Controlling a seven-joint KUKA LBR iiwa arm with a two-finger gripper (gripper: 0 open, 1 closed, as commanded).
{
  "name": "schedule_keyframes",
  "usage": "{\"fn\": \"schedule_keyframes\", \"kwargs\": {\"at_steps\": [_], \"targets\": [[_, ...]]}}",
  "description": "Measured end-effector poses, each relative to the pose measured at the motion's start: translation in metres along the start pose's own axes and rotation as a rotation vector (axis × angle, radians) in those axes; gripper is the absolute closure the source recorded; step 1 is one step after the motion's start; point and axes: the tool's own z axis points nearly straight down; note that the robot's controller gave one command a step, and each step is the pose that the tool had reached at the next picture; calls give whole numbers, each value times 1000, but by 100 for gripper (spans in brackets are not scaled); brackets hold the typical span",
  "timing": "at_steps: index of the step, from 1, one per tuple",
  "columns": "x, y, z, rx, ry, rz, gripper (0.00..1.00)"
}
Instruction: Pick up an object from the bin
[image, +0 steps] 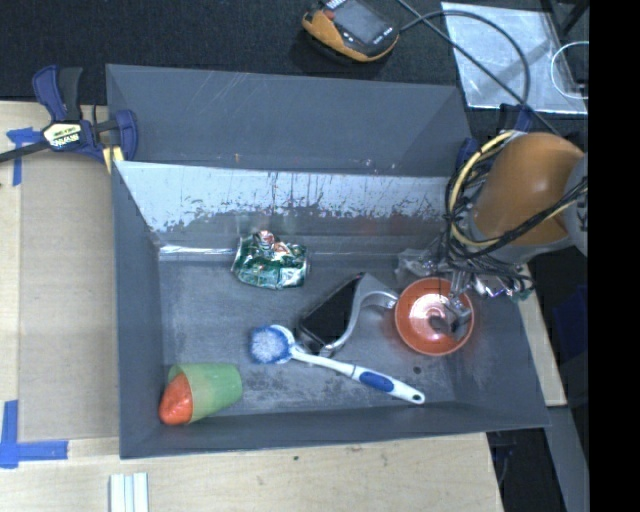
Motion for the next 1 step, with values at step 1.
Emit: {"fn": "schedule_keyframes", "kwargs": {"at_steps": [1], "targets": [[48, 26, -2, -6, -8, -217, 0]]}}
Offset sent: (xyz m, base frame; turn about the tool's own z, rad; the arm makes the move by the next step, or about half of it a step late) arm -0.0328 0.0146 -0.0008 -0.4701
